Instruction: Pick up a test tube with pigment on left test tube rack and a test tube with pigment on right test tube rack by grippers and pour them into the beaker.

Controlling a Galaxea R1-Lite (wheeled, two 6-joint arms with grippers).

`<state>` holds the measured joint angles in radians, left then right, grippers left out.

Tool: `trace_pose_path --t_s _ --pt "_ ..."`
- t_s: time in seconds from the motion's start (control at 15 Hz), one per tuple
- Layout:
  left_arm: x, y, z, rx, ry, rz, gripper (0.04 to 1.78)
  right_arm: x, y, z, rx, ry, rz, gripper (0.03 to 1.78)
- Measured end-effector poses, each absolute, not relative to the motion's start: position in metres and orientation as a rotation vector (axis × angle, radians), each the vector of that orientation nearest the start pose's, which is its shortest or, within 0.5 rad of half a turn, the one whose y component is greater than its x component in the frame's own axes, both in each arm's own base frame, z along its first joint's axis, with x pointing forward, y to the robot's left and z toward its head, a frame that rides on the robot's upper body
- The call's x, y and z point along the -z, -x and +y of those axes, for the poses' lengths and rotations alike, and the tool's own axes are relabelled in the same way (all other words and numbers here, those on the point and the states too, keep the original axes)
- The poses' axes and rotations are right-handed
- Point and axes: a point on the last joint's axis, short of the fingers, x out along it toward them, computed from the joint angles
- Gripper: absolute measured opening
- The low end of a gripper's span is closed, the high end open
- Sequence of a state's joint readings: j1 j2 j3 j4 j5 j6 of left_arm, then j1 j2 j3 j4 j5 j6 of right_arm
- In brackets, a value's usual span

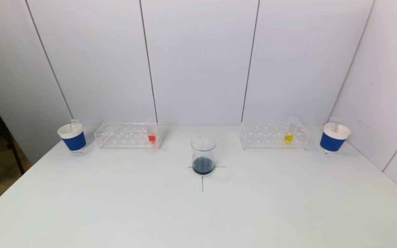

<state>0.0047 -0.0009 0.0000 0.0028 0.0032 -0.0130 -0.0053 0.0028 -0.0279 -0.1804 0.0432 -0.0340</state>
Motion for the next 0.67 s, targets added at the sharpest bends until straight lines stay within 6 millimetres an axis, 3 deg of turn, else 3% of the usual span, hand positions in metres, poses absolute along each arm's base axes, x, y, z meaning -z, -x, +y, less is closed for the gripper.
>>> trace_pose_path --t_s 0.2,0.47,0.67 --pt "-0.075 0.023 0.000 -0.008 0.013 0.002 1.76 -0.096 0.025 0.000 0.020 0.044 -0.198 1.78" --pt "-0.075 0.023 0.000 -0.007 0.013 0.002 1.76 -0.076 0.023 0.000 0.023 0.024 -0.011 1.78" --pt "-0.075 0.023 0.000 -0.008 0.013 0.002 1.76 -0.075 0.023 0.000 0.022 0.015 -0.002 1.77"
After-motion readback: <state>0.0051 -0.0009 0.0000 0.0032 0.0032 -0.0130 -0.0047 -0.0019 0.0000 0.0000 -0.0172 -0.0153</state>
